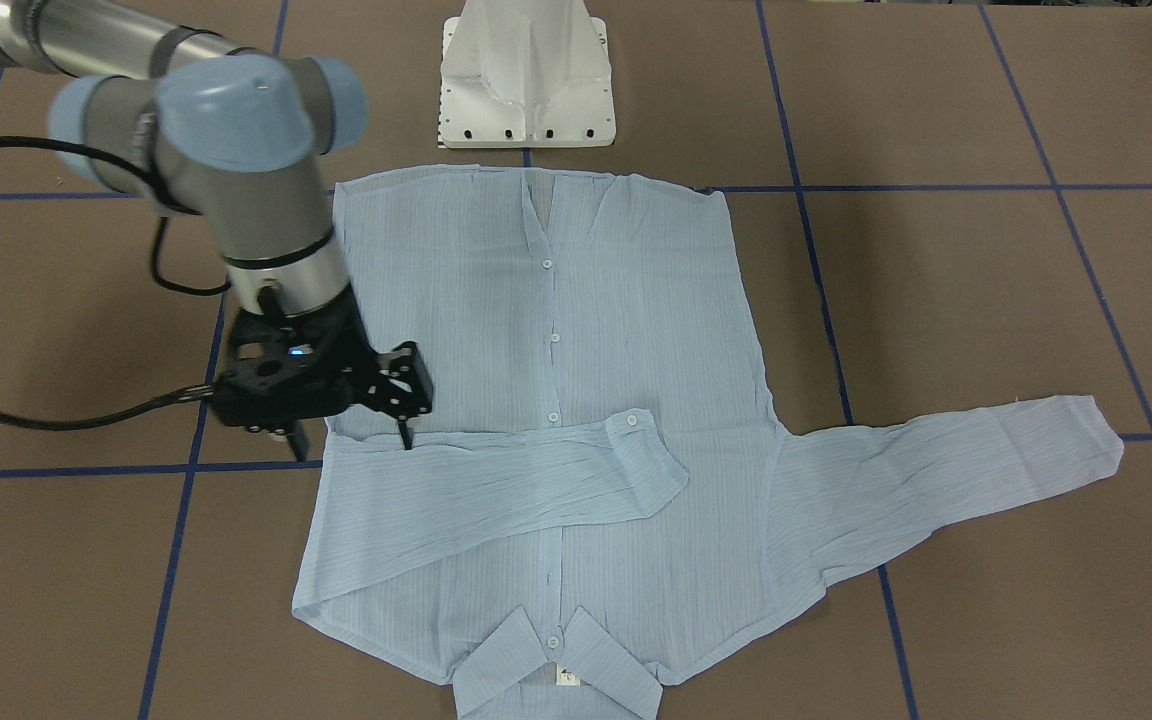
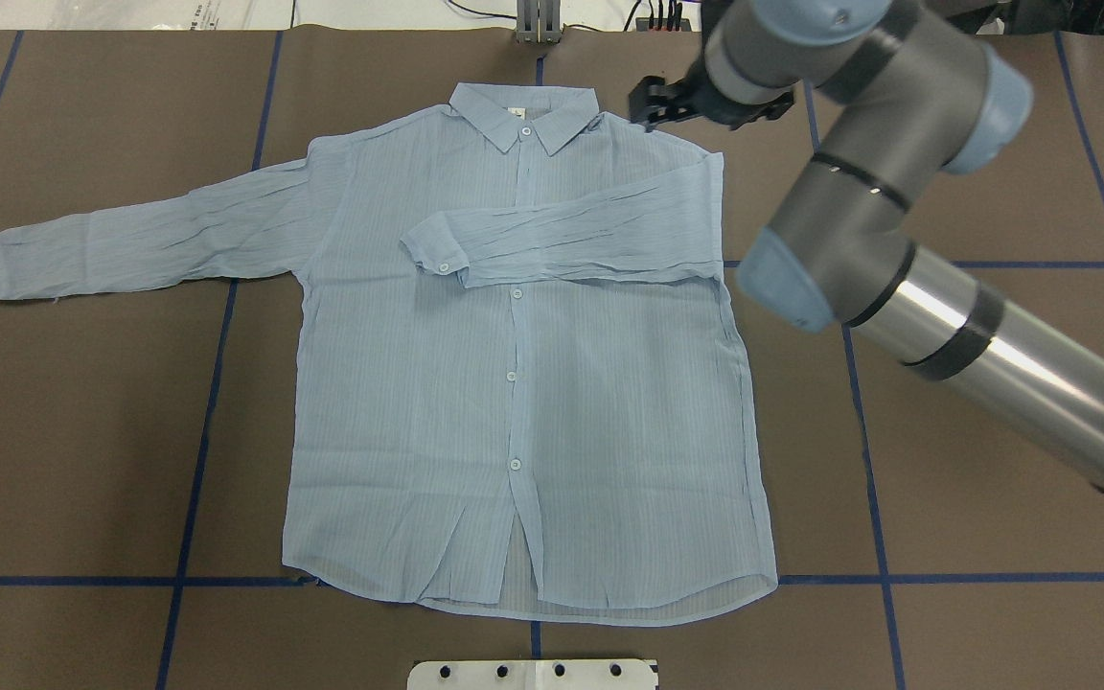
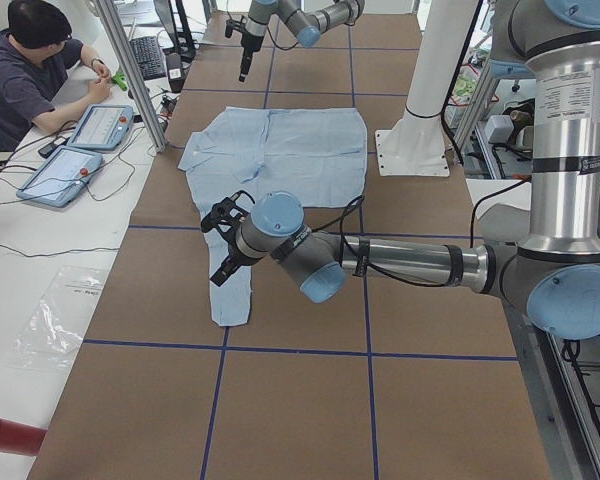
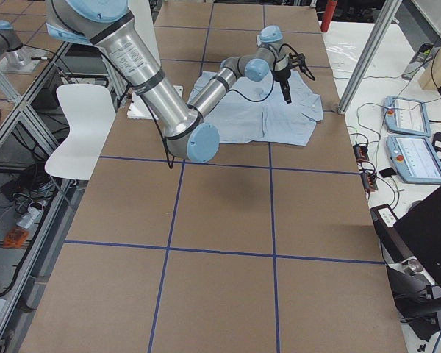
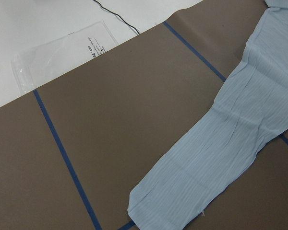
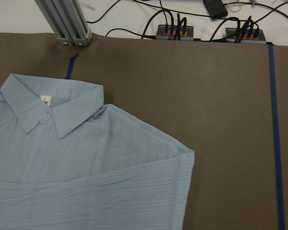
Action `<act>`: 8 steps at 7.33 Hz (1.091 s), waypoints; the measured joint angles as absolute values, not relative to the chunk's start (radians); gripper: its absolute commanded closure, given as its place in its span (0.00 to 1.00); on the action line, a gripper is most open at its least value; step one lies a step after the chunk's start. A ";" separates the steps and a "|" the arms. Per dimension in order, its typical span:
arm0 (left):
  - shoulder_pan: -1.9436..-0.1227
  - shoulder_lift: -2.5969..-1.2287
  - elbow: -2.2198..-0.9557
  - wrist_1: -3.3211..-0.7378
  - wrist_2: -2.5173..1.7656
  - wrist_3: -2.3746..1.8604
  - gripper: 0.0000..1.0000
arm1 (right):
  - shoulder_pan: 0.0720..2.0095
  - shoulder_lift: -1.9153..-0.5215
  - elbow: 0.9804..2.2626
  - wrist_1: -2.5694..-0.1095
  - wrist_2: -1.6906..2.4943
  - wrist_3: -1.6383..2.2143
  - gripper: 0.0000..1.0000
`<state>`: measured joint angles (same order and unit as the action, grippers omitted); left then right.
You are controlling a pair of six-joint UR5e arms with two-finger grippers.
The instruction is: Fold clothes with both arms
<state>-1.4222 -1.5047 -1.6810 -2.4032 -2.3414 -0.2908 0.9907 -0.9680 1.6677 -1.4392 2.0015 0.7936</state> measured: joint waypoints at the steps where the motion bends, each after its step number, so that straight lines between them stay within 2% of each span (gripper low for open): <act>1: -1.358 -1.504 -1.646 -2.488 -2.274 -0.417 0.06 | 1.077 -1.043 1.693 -1.440 2.076 0.679 0.00; 2: -1.302 -1.506 -1.588 -2.589 -2.200 -0.538 0.15 | 1.145 -1.104 1.705 -1.439 2.123 0.596 0.00; 4: -1.191 -1.514 -1.482 -2.728 -2.037 -0.759 0.20 | 1.222 -1.187 1.712 -1.432 2.162 0.527 0.00; 5: -1.143 -1.518 -1.423 -2.786 -1.970 -0.810 0.22 | 1.234 -1.209 1.714 -1.429 2.164 0.509 0.00; 8: -1.096 -1.553 -1.250 -2.918 -1.914 -0.845 0.39 | 1.241 -1.220 1.716 -1.425 2.164 0.497 0.00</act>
<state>-1.0960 -1.5532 -1.2497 -2.9179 -1.9138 -0.8445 1.2405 -1.2198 1.7161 -1.4254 2.1645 0.4975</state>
